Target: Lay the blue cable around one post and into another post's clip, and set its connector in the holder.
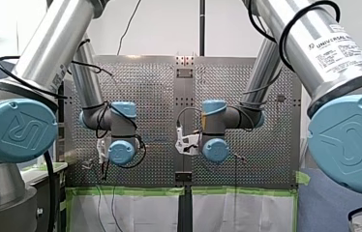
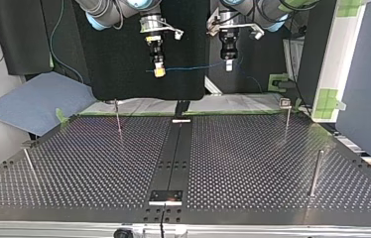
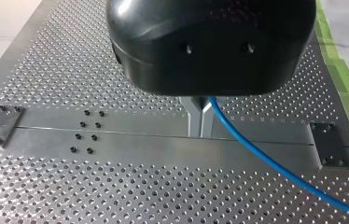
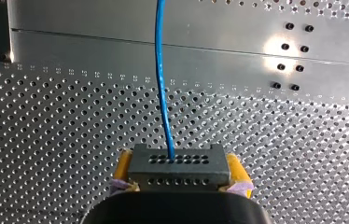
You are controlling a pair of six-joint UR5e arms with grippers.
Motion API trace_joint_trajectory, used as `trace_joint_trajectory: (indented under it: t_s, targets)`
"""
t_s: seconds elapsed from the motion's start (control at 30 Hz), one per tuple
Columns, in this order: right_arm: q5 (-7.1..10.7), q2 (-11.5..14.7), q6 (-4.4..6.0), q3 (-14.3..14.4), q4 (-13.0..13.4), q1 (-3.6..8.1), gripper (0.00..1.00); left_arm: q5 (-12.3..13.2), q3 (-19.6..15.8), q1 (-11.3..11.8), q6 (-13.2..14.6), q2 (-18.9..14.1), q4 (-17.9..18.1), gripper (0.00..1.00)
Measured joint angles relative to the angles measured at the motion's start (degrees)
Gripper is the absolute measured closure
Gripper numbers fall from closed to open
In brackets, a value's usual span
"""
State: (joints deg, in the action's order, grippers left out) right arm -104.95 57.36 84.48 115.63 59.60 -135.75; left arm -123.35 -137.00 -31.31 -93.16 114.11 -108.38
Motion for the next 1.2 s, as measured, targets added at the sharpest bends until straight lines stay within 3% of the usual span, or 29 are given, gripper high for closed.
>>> trace_joint_trajectory:
  t_s: [0.97, 1.07, 1.2]
  targets:
    - [0.02, 0.0, -0.07, 0.1, 0.0, -0.01, 1.00, -0.1, 0.3, -0.1, -0.1, 0.2, 0.1, 1.00]
    - [0.64, 0.6, 0.55, 0.6, -0.6, -0.64, 1.00, -1.2, 1.3, -1.2, -1.1, 0.8, 1.2, 1.00]
    - [2.38, 1.5, 2.41, 1.0, -2.5, -2.00, 1.00, -3.1, 2.2, -3.1, -1.9, 1.1, 2.8, 1.00]
